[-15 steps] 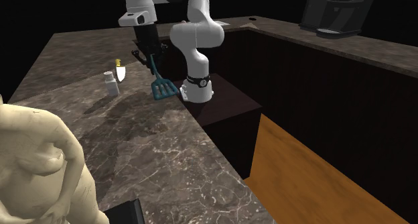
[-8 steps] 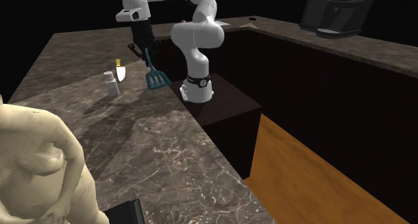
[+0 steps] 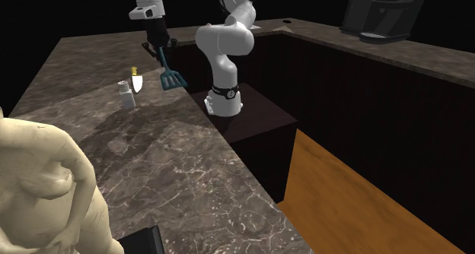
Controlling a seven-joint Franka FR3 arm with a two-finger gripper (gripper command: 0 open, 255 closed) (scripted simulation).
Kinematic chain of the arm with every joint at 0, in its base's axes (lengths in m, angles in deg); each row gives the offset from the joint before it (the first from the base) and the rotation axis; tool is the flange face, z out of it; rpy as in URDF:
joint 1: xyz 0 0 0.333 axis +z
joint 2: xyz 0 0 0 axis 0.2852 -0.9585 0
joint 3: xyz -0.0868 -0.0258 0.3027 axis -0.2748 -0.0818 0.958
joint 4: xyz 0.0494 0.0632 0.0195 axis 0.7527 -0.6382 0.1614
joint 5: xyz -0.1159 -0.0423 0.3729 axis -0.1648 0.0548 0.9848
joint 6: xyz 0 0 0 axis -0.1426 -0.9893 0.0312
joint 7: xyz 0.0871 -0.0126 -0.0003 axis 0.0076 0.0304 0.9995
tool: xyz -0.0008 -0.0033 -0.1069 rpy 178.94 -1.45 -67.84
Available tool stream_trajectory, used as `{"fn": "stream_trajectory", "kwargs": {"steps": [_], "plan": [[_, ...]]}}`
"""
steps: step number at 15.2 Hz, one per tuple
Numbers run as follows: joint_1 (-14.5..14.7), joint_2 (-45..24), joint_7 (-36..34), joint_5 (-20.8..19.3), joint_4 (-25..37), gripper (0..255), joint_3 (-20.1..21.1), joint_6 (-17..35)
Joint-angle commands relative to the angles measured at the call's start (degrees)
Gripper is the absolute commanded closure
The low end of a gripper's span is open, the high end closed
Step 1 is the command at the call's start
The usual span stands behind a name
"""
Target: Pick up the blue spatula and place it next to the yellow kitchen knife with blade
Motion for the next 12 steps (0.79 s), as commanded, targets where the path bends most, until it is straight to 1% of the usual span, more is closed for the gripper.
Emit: {"fn": "stream_trajectory", "kwargs": {"steps": [1, 4, 7, 12], "plan": [[-2.1, 0.7, 3.6, -2.6, 1.3, 255, -2.5, -1.5], [-4.5, 1.4, 8.5, -5.9, 3.9, 255, -5.7, -3.6], [-6.1, 1.5, 13.1, -9.1, 7.0, 255, -8.9, -5.2], [-7.0, 0.8, 20.6, -13.9, 13.4, 255, -14.0, -7.2]]}}
